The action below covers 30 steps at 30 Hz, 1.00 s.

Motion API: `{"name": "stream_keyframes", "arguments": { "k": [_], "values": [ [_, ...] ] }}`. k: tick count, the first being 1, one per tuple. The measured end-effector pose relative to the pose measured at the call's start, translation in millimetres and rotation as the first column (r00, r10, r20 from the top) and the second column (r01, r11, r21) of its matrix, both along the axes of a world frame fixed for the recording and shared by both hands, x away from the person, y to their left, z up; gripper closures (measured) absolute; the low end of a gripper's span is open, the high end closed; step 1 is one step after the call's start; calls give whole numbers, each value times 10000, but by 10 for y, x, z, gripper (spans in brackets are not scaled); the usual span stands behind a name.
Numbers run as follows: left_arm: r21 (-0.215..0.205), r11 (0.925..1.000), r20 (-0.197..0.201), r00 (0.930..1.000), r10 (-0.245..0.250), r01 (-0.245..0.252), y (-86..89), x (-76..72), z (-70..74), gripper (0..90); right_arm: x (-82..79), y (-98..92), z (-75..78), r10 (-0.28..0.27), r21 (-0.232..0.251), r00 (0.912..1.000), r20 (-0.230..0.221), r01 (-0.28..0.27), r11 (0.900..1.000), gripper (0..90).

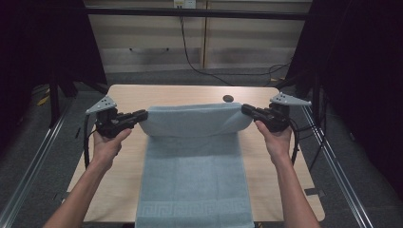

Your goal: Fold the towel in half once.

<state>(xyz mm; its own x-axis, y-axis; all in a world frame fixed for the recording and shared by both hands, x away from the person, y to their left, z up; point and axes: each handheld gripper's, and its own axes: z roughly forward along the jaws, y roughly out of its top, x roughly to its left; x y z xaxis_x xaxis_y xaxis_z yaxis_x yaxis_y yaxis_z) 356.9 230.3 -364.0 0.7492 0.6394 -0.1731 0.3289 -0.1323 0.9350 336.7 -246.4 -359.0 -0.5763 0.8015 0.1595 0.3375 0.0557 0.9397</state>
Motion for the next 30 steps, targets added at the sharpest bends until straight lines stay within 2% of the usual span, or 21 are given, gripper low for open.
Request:
{"name": "stream_keyframes", "arguments": {
  "k": [3, 5, 9, 10, 12, 13, 14, 16, 18, 22, 23, 25, 28, 29, 30],
  "values": [
    [-24, 9998, 287, 9994, -204, 205, 52, -201, 72, 827, -181, 10, 64, 257, -83, 9995, 177, -255, 9996, 873],
    [-306, 9989, 413, 9986, -336, 348, 93, -331, 103, 827, -319, 4, 99, 437, -58, 9987, 280, -435, 9990, 873],
    [-452, 9975, 779, 9957, -502, 539, 153, -589, 209, 827, -617, -6, 199, 836, -77, 9943, 659, -833, 9965, 873],
    [-643, 9961, 714, 9959, -557, 603, 166, -652, 211, 827, -666, -5, 217, 924, -104, 9929, 749, -919, 9957, 873],
    [-342, 9974, 768, 9952, -599, 627, 182, -783, 161, 827, -818, -3, 237, 1029, -120, 9912, 830, -1023, 9947, 872],
    [-208, 9976, 666, 9957, -640, 656, 195, -836, 104, 826, -867, -5, 224, 1118, -120, 9904, 818, -1112, 9937, 872],
    [-345, 9968, 448, 9965, -701, 717, 213, -890, 28, 824, -936, -2, 190, 1188, -166, 9905, 698, -1179, 9929, 871],
    [-152, 9974, 259, 9972, -701, 705, 239, -989, -150, 824, -1070, 16, 48, 1325, -230, 9903, 406, -1317, 9910, 871],
    [-198, 9961, -183, 9961, -864, 861, 259, -1072, -353, 823, -1193, 47, -157, 1449, -433, 9893, -173, -1455, 9884, 869],
    [20, 9916, -1090, 9857, -1283, 1293, 292, -1273, -716, 822, -1452, 59, -559, 1604, -254, 9807, -1118, -1642, 9861, 865],
    [118, 9897, -1216, 9826, -1405, 1430, 301, -1332, -783, 822, -1517, 60, -642, 1680, -182, 9768, -1325, -1719, 9850, 862],
    [222, 9867, -1585, 9750, -1558, 1613, 310, -1447, -897, 814, -1649, 68, -776, 1769, -330, 9699, -1675, -1849, 9822, 841],
    [587, 9839, -1943, 9687, -1547, 1689, 313, -1582, -1042, 776, -1821, 83, -937, 1703, -463, 9598, -2232, -1849, 9817, 738],
    [458, 9824, -2129, 9626, -1674, 1810, 330, -1604, -1060, 740, -1865, 83, -985, 1837, -399, 9523, -2436, -1991, 9792, 691],
    [262, 9820, -2153, 9603, -1771, 1870, 352, -1620, -1060, 717, -1908, 85, -1021, 1874, -351, 9494, -2520, -2025, 9787, 667]
  ]
}}
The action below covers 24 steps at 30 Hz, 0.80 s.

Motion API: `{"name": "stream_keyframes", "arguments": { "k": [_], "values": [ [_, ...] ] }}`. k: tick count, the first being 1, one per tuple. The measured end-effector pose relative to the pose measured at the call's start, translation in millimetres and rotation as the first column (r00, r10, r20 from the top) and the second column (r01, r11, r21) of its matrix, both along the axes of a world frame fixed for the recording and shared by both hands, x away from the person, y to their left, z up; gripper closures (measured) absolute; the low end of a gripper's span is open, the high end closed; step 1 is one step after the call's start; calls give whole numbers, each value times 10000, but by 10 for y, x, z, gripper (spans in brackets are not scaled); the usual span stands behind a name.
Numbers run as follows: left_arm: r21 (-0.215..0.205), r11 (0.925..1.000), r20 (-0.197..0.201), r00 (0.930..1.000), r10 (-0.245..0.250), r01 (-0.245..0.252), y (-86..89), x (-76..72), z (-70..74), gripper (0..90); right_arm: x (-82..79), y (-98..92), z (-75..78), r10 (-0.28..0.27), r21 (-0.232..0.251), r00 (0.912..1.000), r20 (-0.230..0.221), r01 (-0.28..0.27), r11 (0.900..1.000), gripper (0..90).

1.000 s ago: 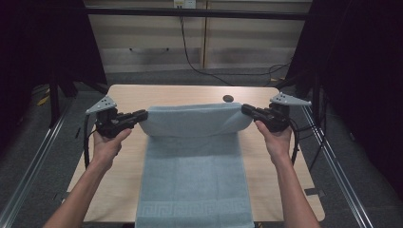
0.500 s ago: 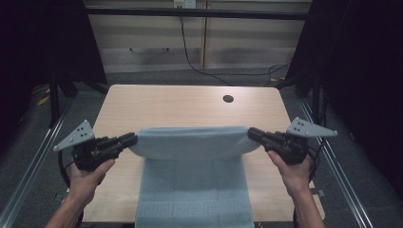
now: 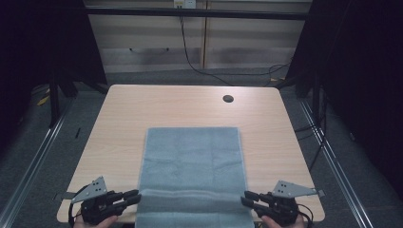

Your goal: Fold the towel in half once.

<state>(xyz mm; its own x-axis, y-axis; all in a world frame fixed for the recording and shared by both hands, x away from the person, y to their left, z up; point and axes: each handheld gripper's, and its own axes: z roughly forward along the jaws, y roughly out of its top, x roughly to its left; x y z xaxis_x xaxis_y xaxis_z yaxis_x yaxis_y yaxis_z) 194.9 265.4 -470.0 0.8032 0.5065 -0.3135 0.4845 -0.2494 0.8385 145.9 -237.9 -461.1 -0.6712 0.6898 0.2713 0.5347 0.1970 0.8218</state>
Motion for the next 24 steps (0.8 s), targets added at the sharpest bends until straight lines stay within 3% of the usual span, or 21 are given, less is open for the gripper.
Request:
{"name": "stream_keyframes", "arguments": {
  "k": [3, 6, 10, 14, 19, 21, 24],
  "values": [
    [-211, 9997, 233, 9997, 88, -83, 57, -14, 45, 669, -55, -13, 8, -61, 100, 9999, 122, 60, 9999, 617],
    [-312, 9992, 170, 9995, 265, -259, 82, 82, 61, 647, 22, -13, 93, -83, 234, 9993, 355, 75, 9997, 620],
    [-328, 9988, 252, 9990, 368, -359, 37, 269, 89, 623, 262, 88, 134, 140, 193, 9986, 507, -150, 9997, 615],
    [-209, 9990, 133, 9991, 403, -400, -48, 594, 67, 601, 590, 208, 91, 185, 94, 9980, 598, -191, 9998, 617],
    [450, 9965, -375, 9966, 728, -711, -187, 1025, -97, 597, 1022, 331, -15, 216, -454, 9991, 371, -199, 9988, 599],
    [1169, 9885, -82, 9952, 970, -954, -247, 1165, -139, 592, 1187, 358, -66, 163, -649, 9996, 244, -147, 9978, 588],
    [1329, 9848, -125, 9933, 1147, -1120, -320, 1389, -162, 588, 1415, 375, -165, -21, -766, 10000, 0, 21, 9971, 571]
  ]
}}
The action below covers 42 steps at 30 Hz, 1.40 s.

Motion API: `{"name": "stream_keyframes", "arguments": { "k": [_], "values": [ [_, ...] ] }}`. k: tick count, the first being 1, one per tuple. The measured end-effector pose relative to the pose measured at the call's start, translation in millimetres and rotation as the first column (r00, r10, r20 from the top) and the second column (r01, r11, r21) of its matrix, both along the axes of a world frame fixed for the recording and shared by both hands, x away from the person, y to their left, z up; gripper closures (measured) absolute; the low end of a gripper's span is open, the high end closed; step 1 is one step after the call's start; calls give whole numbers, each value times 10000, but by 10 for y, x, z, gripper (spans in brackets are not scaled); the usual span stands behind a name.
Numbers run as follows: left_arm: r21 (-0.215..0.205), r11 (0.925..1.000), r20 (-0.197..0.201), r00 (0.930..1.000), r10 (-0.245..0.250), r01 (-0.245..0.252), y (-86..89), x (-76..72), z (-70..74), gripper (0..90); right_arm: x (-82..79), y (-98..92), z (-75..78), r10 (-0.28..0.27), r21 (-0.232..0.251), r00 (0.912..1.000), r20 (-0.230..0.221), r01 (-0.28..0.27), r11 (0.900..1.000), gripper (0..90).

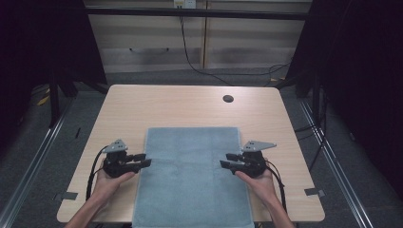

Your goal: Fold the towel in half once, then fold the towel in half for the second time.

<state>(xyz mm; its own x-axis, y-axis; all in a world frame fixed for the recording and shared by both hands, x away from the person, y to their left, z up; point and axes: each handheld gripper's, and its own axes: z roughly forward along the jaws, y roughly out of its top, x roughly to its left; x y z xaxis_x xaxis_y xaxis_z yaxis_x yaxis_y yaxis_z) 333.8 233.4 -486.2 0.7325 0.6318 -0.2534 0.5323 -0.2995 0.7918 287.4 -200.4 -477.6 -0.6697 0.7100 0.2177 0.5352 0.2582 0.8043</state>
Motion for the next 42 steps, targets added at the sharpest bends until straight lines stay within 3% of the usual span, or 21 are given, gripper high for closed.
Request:
{"name": "stream_keyframes", "arguments": {
  "k": [4, 6, 8, 10, 16, 24, 27, 32, 38, 42],
  "values": [
    [414, 9990, -51, 9998, 190, -188, -120, 228, -71, 588, 235, 13, -111, -345, -500, 9989, -315, 329, 9982, 550],
    [382, 9989, -63, 9996, 288, -285, -152, 259, -130, 597, 315, 8, -165, -546, -541, 9980, -318, 529, 9971, 550],
    [929, 9956, -24, 10000, 87, -85, -188, 248, -172, 598, 359, 9, -217, -680, -619, 9966, -473, 650, 9960, 551],
    [1094, 9940, 86, 10000, -19, 10, -197, 222, -186, 596, 365, 22, -250, -648, -751, 9960, -619, 601, 9954, 551],
    [1336, 9910, 268, 9996, -120, 83, -195, 99, -203, 624, 261, 54, -267, -268, -1081, 9958, -875, 173, 9940, 547],
    [1143, 9916, -17, 9981, -615, 613, -133, -233, -190, 634, -77, 31, -255, 28, -1303, 9968, -793, -132, 9914, 566],
    [803, 9946, -373, 9973, -635, 663, -90, -359, -188, 633, -226, 32, -270, 76, -1284, 9985, -538, -144, 9916, 574],
    [868, 9915, -493, 9945, -929, 969, -70, -533, -166, 630, -425, 29, -248, 244, -1191, 9965, -798, -339, 9923, 576],
    [996, 9849, -516, 9892, -1373, 1418, -27, -649, -144, 606, -509, -3, -205, 489, -958, 9913, -1221, -608, 9935, 587],
    [928, 9858, -491, 9895, -1356, 1397, 21, -635, -148, 606, -394, -142, -106, 22, -640, 9972, -746, -70, 9979, 576]
  ]
}}
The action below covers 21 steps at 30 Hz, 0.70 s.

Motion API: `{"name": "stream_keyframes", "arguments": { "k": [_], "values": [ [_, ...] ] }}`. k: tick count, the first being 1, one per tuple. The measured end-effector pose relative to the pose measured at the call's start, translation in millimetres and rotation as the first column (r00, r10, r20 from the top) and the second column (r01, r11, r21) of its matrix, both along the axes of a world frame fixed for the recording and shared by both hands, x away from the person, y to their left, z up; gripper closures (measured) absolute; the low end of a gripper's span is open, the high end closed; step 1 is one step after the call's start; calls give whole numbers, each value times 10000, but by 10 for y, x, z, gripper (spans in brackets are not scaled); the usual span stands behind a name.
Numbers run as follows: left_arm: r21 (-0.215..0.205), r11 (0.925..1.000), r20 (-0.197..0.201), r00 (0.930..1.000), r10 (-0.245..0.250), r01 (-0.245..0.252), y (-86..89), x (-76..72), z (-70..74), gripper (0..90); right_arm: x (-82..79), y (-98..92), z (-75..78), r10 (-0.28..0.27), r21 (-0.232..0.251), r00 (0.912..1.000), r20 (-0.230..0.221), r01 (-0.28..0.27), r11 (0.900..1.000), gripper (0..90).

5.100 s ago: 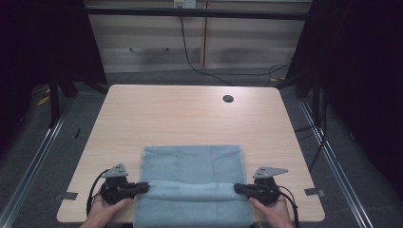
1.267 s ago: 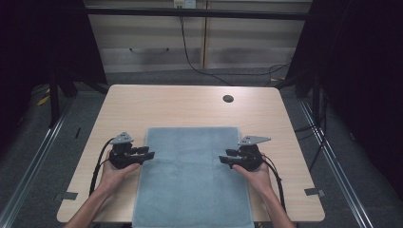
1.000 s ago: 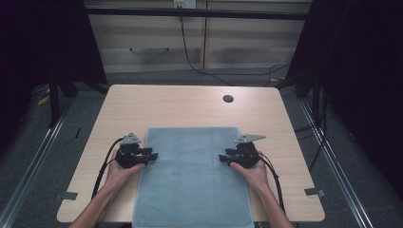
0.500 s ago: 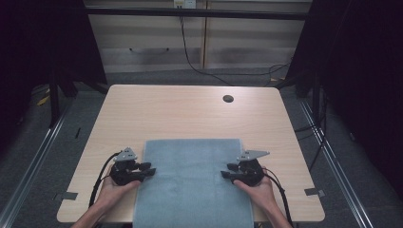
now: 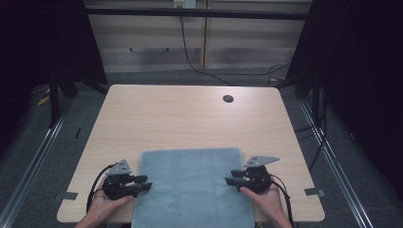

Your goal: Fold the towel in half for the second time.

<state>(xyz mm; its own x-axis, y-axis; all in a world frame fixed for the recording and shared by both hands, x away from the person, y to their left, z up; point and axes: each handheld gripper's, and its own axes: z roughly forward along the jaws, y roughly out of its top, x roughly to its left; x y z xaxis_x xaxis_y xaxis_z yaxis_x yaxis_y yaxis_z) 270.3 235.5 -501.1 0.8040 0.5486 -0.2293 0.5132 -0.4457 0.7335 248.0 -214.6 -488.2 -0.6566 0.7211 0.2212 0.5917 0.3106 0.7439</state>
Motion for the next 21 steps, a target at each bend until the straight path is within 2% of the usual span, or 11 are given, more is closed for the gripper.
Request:
{"name": "stream_keyframes", "arguments": {
  "k": [2, 4, 7, 11, 13, 15, 16, 17, 18, 19, 21],
  "values": [
    [1, 10000, -46, 10000, -7, 7, -3, 15, 4, 604, 113, -113, 65, -523, 37, 9979, 387, 522, 9986, 571],
    [24, 10000, -72, 10000, 12, -12, -1, 19, 10, 597, 243, -231, 92, -916, 258, 9947, 459, 904, 9956, 567],
    [-40, 9999, -49, 9999, 164, -164, 6, 31, 25, 582, 454, -343, 54, -1323, 177, 9897, 545, 1315, 9912, 554],
    [-322, 9990, -129, 9994, 307, -311, 35, 94, 41, 581, 722, -343, -21, -1225, 224, 9917, 397, 1217, 9923, 540],
    [-391, 9978, 13, 9985, 540, -539, 39, 144, 78, 577, 833, -314, -47, -1200, 106, 9924, 272, 1197, 9927, 513],
    [-642, 9958, 209, 9975, 669, -655, 61, 219, 123, 573, 907, -286, -68, -1093, 192, 9938, 220, 1089, 9939, 499],
    [-570, 9958, 338, 9967, 731, -711, 64, 261, 141, 573, 934, -266, -75, -1162, -25, 9929, 239, 1162, 9932, 473],
    [-249, 9965, 569, 9951, 812, -799, 60, 303, 158, 573, 955, -248, -83, -1198, -134, 9925, 248, 1202, 9927, 463],
    [-235, 9970, 704, 9947, 755, -740, 66, 349, 164, 566, 972, -234, -93, -1124, -132, 9933, 259, 1128, 9935, 464],
    [-312, 9967, 674, 9947, 771, -752, 75, 401, 167, 557, 979, -218, -101, -1090, -170, 9938, 206, 1094, 9939, 465],
    [-118, 9955, 739, 9927, 950, -944, 88, 521, 170, 541, 988, -194, -126, -937, -167, 9955, 145, 939, 9954, 484]
  ]
}}
